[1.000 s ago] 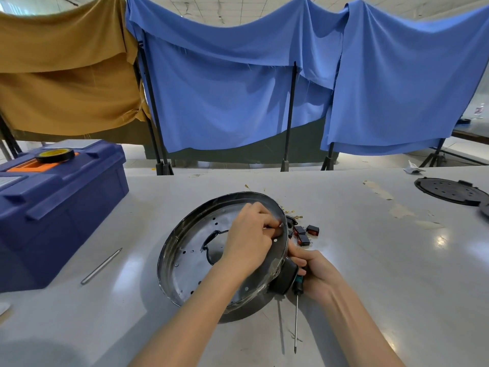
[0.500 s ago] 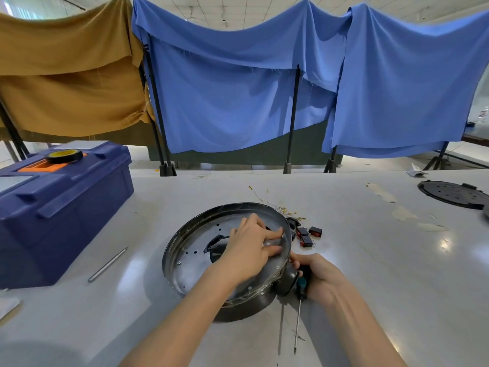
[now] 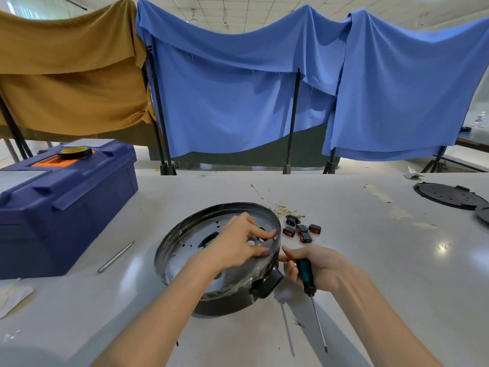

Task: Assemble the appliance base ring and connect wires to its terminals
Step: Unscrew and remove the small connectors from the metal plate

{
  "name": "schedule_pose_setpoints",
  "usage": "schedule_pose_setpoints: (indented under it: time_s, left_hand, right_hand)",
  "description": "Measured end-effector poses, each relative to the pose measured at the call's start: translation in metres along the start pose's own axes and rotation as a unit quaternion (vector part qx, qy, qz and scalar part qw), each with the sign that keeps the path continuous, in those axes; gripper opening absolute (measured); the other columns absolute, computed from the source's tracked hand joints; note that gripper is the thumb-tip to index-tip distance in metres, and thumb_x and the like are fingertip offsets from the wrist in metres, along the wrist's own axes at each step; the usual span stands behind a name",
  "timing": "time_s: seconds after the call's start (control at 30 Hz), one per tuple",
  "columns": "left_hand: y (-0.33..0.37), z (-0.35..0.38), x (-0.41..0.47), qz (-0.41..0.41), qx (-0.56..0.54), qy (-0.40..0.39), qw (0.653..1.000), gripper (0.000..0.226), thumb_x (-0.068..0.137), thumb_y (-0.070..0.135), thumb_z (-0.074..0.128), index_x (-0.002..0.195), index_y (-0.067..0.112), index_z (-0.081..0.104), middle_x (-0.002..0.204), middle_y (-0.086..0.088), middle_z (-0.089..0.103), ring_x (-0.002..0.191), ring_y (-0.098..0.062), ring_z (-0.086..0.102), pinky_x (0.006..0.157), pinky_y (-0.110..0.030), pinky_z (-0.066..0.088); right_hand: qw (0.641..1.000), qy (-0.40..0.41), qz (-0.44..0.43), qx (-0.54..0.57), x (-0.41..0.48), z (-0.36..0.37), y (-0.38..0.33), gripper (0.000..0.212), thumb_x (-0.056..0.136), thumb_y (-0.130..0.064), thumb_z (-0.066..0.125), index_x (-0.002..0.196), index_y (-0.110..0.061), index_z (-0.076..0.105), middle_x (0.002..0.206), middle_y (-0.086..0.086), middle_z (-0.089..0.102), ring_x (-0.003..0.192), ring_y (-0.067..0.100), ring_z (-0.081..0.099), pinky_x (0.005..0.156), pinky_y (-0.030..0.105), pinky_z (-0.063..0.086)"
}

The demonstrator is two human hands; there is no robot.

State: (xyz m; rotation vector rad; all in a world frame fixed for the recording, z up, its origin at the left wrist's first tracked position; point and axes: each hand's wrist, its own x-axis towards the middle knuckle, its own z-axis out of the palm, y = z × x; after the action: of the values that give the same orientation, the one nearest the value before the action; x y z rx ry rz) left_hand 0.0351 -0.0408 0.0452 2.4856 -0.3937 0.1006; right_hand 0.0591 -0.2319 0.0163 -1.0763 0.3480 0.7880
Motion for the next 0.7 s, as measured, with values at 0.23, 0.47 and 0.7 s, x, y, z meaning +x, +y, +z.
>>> schedule_pose_setpoints:
  time_s: [0.23, 0.47, 0.7]
  left_hand:
    - [-0.001, 0.004, -0.017, -0.001, -0.021, -0.044, 0.999, 0.037, 0.083, 0.028, 0.074, 0.117, 0.038, 0.066, 0.111, 0.002, 0.044, 0.105, -0.015, 0.041, 0.089, -0.026, 0.034]
    - [0.001, 0.01, -0.021, -0.011, -0.029, -0.055, 0.998, 0.036, 0.084, 0.028, 0.073, 0.117, 0.04, 0.065, 0.107, 0.004, 0.044, 0.1, -0.015, 0.041, 0.096, -0.035, 0.036]
    - [0.0, 0.015, -0.021, -0.027, -0.042, -0.047, 0.998, 0.037, 0.084, 0.025, 0.072, 0.117, 0.038, 0.066, 0.11, -0.001, 0.049, 0.089, -0.01, 0.04, 0.095, -0.038, 0.034]
  right_hand:
    - [0.991, -0.077, 0.081, 0.068, 0.001, -0.003, 0.013, 0.021, 0.079, -0.005, 0.056, 0.094, 0.01, 0.057, 0.044, 0.002, 0.037, 0.026, 0.01, 0.036, 0.024, 0.015, 0.03]
    - [0.986, -0.06, 0.064, 0.141, -0.005, 0.001, 0.022, 0.009, 0.079, 0.003, 0.047, 0.086, 0.001, 0.052, 0.049, 0.005, 0.04, 0.027, 0.012, 0.04, 0.026, 0.016, 0.035]
    - [0.977, -0.055, 0.059, 0.199, -0.016, 0.006, 0.02, 0.012, 0.087, 0.001, 0.043, 0.077, -0.006, 0.046, 0.046, 0.007, 0.042, 0.027, 0.015, 0.042, 0.026, 0.017, 0.037]
